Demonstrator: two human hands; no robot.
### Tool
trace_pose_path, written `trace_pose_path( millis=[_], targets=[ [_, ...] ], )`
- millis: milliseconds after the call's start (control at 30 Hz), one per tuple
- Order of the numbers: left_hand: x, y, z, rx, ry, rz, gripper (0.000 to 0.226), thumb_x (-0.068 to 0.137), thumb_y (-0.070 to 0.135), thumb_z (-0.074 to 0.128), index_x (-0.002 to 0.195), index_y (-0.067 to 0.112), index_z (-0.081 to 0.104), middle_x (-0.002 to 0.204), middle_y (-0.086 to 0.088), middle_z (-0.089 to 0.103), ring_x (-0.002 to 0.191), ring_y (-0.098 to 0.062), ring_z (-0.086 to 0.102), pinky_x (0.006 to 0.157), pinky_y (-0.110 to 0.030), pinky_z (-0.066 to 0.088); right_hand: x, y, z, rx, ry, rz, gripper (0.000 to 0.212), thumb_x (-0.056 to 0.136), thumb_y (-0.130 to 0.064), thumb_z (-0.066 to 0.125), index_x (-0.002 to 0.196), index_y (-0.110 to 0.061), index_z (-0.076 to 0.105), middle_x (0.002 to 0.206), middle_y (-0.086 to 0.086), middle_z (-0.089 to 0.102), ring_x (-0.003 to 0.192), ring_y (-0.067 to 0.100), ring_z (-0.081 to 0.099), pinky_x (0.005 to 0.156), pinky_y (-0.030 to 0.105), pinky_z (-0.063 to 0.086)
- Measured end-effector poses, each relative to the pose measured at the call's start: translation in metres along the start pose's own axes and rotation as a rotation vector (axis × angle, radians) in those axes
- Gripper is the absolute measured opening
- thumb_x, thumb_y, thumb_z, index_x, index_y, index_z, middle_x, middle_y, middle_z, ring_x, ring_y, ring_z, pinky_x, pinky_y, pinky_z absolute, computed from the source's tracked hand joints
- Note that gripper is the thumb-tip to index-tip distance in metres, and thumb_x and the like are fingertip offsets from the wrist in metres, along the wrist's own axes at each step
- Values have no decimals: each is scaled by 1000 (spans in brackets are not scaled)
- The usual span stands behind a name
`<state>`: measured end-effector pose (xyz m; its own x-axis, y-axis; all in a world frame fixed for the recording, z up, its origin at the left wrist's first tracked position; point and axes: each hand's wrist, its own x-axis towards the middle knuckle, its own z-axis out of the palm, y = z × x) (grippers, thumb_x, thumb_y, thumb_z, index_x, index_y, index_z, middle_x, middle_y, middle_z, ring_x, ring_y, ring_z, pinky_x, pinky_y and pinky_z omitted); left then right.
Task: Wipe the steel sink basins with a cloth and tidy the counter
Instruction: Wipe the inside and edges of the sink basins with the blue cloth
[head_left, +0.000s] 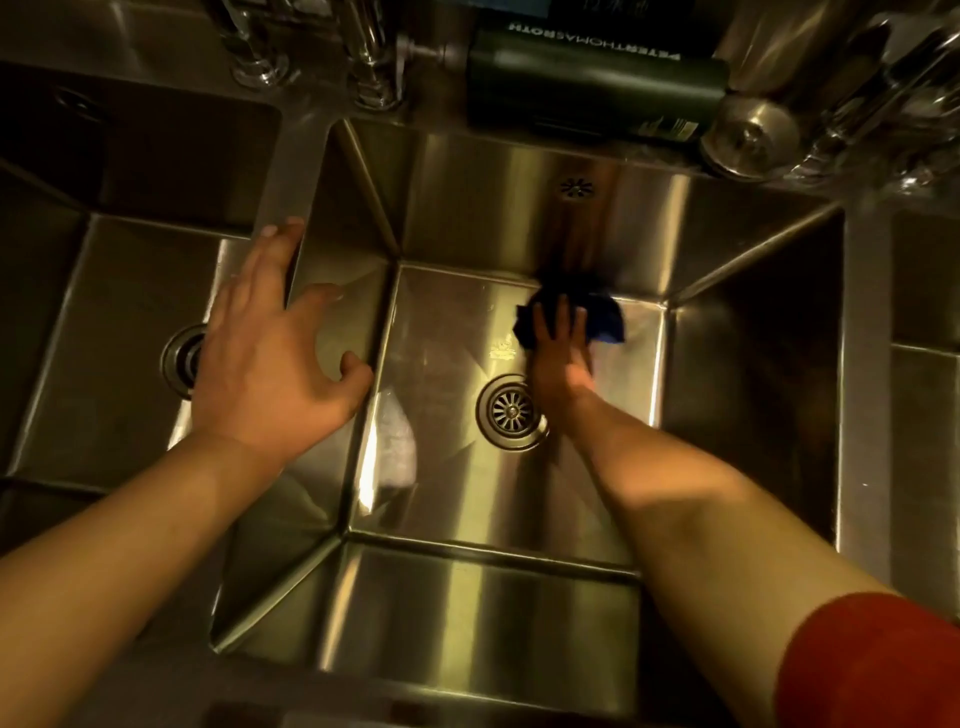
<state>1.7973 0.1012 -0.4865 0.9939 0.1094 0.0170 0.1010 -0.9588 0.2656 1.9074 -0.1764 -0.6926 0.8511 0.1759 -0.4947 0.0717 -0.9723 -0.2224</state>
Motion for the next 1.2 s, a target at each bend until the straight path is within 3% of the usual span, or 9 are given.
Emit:
trace_pose_path(
  millis=[267,400,500,733,833,900,967,1100,1200],
  targets=[
    [1,-2,4,48,-14,-25,57,75,45,66,125,19,63,171,-1,13,159,-24,11,122,-53,28,-66,-118,80,-158,-180,-493,79,96,-28,53,163,-25,11,170,8,-8,155,40,-2,117,57,25],
    [2,-1,3,43,-10,-26,60,74,47,61,127,18,64,171,-2,13,159,-24,12,123,-52,26,-119,-89,113,-287,-285,-832,66,103,-27,42,163,-24,14,170,8,-7,155,40,-3,117,59,24],
    [0,1,2,43,-13,-35,60,76,46,63,130,19,63,171,-2,12,159,-24,10,123,-52,25,-141,-26,114,-317,-336,-932,69,103,-34,45,163,-30,11,171,0,-9,156,34,-8,123,55,13],
    [0,2,0,45,-24,-49,61,76,32,80,132,15,64,171,-4,15,159,-26,11,122,-58,28,-148,106,63,-227,-250,-466,80,96,-16,40,159,-34,-6,166,0,-21,154,34,-18,126,51,0],
    [2,3,-1,33,-25,-45,61,77,38,72,132,16,64,170,-4,16,159,-27,13,121,-59,29,-123,111,35,-100,-72,-159,74,99,-14,45,162,-22,7,167,10,-13,156,39,-7,126,49,1],
    [2,4,-1,30,-25,-44,63,75,43,65,132,16,64,170,-4,16,159,-26,12,121,-58,28,-96,91,23,3,73,-51,62,99,-15,42,159,-10,27,167,22,11,154,45,9,126,49,2],
    [2,4,-1,31,-24,-44,64,74,43,63,132,15,65,171,-4,15,159,-25,12,123,-57,27,-64,62,13,47,140,50,59,101,-18,38,159,-13,29,166,24,13,153,46,12,125,47,9],
    [2,2,0,37,-35,-45,63,76,42,66,133,17,63,171,-3,14,159,-24,10,123,-57,26,-23,0,15,33,97,52,73,100,-17,45,163,-24,9,170,11,-5,156,38,-1,121,53,22],
    [1,2,0,35,-29,-49,63,75,43,64,132,18,63,171,-2,14,159,-25,11,123,-56,26,-24,-52,34,47,67,-116,82,94,-9,48,163,-25,8,170,7,-8,156,36,-7,123,56,15]
  ],
)
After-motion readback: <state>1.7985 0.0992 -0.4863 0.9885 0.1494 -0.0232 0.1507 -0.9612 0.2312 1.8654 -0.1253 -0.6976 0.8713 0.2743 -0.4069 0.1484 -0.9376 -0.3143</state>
